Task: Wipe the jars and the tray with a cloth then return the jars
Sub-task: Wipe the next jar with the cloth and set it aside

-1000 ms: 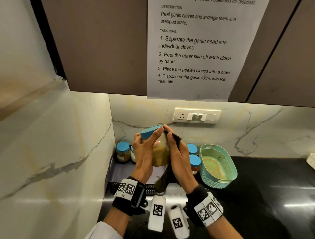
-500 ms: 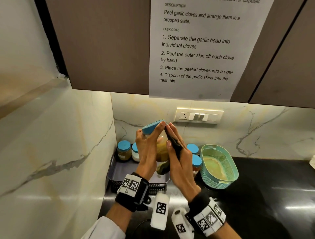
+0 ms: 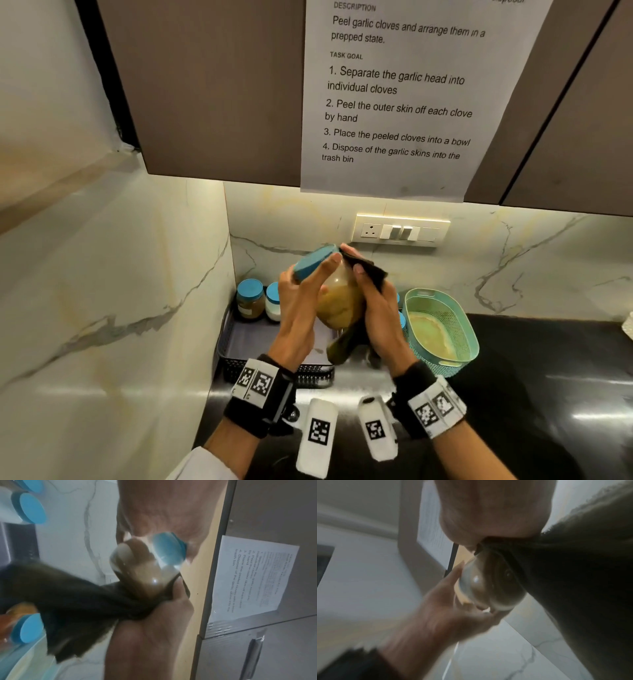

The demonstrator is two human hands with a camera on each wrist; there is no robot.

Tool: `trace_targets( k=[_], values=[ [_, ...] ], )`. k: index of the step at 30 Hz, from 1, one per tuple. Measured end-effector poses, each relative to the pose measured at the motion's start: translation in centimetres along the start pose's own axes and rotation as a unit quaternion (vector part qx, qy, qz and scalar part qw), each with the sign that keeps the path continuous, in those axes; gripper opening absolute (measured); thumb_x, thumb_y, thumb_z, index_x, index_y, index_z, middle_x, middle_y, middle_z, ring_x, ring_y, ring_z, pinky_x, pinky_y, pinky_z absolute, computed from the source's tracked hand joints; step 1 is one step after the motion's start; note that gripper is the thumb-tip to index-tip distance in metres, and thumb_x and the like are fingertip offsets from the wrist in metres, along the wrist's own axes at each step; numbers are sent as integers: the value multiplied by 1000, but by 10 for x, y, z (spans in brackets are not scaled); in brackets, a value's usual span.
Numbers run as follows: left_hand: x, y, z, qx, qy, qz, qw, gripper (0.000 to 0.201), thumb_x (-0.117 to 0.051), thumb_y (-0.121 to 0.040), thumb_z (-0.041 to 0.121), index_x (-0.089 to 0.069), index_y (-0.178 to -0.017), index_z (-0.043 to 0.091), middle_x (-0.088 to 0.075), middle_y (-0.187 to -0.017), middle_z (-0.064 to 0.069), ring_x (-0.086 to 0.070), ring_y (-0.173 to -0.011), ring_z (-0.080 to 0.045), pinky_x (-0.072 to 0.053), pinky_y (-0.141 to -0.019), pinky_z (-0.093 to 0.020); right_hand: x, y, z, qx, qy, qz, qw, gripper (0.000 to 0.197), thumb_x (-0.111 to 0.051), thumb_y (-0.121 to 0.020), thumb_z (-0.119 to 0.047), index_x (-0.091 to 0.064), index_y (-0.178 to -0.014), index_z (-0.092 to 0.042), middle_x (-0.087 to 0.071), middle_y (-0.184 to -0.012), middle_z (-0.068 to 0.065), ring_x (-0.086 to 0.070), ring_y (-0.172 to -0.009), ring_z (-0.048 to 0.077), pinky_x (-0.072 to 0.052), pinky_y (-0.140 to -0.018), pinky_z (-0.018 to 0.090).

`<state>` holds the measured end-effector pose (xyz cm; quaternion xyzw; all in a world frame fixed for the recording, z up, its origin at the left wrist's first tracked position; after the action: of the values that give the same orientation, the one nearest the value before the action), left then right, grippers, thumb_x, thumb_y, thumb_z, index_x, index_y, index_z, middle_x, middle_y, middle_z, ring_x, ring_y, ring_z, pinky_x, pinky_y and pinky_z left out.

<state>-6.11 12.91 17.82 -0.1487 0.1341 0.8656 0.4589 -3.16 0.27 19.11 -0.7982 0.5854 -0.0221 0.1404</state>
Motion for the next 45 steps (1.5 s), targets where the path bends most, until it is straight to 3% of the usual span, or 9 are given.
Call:
trace_targets(
  k=[7, 12, 16, 22, 28, 33, 38, 42, 45],
  values=[
    [-7, 4, 13, 11, -30, -46, 998, 44, -92, -72, 42, -77, -100, 12, -79, -85, -2, -76, -84, -21, -64, -79, -40, -5, 17, -4, -23, -21, 53, 998, 28, -53, -107, -31, -73, -121, -18, -80, -100, 4, -77, -93, 23, -61, -71, 30],
    [-1, -1, 12, -23, -36, -12, 999, 90, -86, -48, 68, -71, -117, 13, -80, -96, -2, -77, -88, -17, -63, -75, -32, -16, 39, 8, 153, 87, -23, 984, 46, -50, -106, -27, -49, -148, -47, -50, -156, -13, -43, -149, 15, -45, -115, 29],
    [-7, 7, 5, -37, -42, -6, 998, 104, -92, -42, 73, -63, -125, 18, -76, -108, -2, -75, -96, -18, -61, -72, -30, -6, 10, 2, -14, 8, 40, 999, 27, -51, -109, -34, -71, -124, -28, -80, -103, -5, -75, -106, 27, -63, -75, 31],
    [3, -1, 8, -29, -9, 20, 999, 111, -93, -44, 76, -66, -127, 7, -78, -110, -12, -77, -101, -31, -62, -94, -52, -22, 43, 20, 174, 139, -38, 974, 47, -47, -104, -37, -51, -151, -33, -42, -164, -6, -31, -156, 17, -33, -124, 41],
    [0, 3, 4, -28, 0, 32, 999, 105, -88, -45, 70, -59, -128, 14, -74, -111, -7, -75, -101, -26, -65, -84, -43, -14, 13, 19, 49, 46, 8, 998, 55, -52, -101, -48, -58, -145, -18, -69, -136, 4, -64, -129, 28, -56, -104, 51],
    [2, -3, 9, 7, 20, 13, 1000, 88, -92, -54, 64, -72, -112, 1, -77, -101, -19, -74, -100, -44, -61, -92, -58, -23, 33, 31, 256, 239, -27, 936, 47, -51, -105, -30, -51, -150, -17, -41, -164, -6, -28, -157, 23, -30, -125, 49],
    [3, -3, 8, 28, 4, -44, 999, 76, -83, -64, 54, -70, -127, 12, -73, -107, -6, -70, -94, -16, -60, -80, -35, -4, 6, 13, 103, 9, 4, 995, 38, -50, -107, -15, -58, -144, -14, -60, -149, 3, -56, -139, 24, -51, -110, 40],
    [0, -1, 12, 73, 5, -75, 995, 62, -90, -64, 49, -78, -113, 13, -77, -102, -8, -73, -101, -28, -63, -85, -42, 0, -3, -11, -32, -81, 3, 996, 31, -50, -107, -15, -77, -119, -21, -79, -112, 6, -75, -100, 19, -61, -77, 29],
    [-7, 0, 13, 75, 12, -47, 996, 51, -92, -70, 45, -79, -106, 11, -77, -98, -10, -74, -103, -35, -64, -87, -52, -7, 10, -7, 12, -56, 36, 998, 29, -52, -107, -21, -72, -128, -17, -78, -116, 9, -75, -106, 22, -60, -81, 31]
  ],
)
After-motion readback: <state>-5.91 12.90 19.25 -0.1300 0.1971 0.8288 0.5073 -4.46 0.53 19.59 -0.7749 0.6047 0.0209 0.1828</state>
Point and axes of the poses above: each hand's wrist, its own y-axis away from the middle knuckle, its own x-axis out of the back of the hand, z = x × y, the point moved 3 cm from there along -y, towards the middle knuckle
